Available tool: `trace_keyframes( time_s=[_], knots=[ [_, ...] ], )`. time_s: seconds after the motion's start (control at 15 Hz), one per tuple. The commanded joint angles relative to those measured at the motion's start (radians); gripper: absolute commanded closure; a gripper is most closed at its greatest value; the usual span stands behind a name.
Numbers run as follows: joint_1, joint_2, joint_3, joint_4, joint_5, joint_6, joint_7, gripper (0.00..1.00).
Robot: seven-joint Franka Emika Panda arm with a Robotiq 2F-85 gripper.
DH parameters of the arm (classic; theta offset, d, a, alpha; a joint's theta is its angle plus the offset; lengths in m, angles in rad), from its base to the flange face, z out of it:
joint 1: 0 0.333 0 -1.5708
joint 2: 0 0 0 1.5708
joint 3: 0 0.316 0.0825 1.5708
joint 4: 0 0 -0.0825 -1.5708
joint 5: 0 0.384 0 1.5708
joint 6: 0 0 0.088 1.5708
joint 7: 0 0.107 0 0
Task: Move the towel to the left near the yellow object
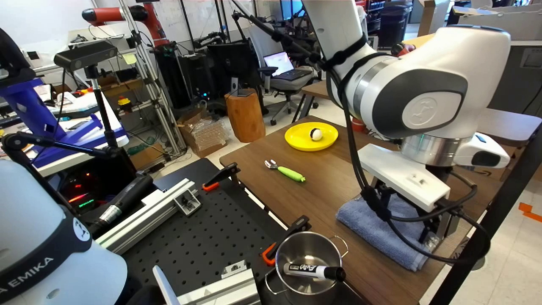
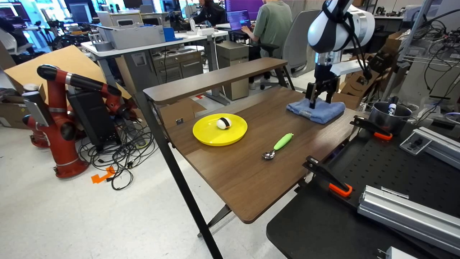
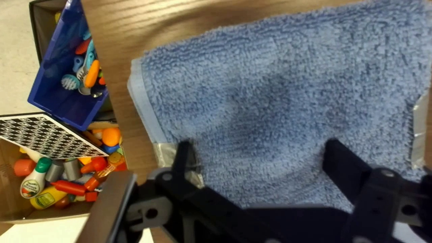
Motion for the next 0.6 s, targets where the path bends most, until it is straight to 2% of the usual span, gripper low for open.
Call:
trace_keyframes(
  time_s=[0.0, 0.53],
  knots=[
    [0.033, 0.023, 0.010, 0.043, -0.014, 0.001, 0.067, 0.00],
    [0.132, 0.090, 0.021, 0.174, -0.013, -0.054, 0.206, 0.00]
  ],
)
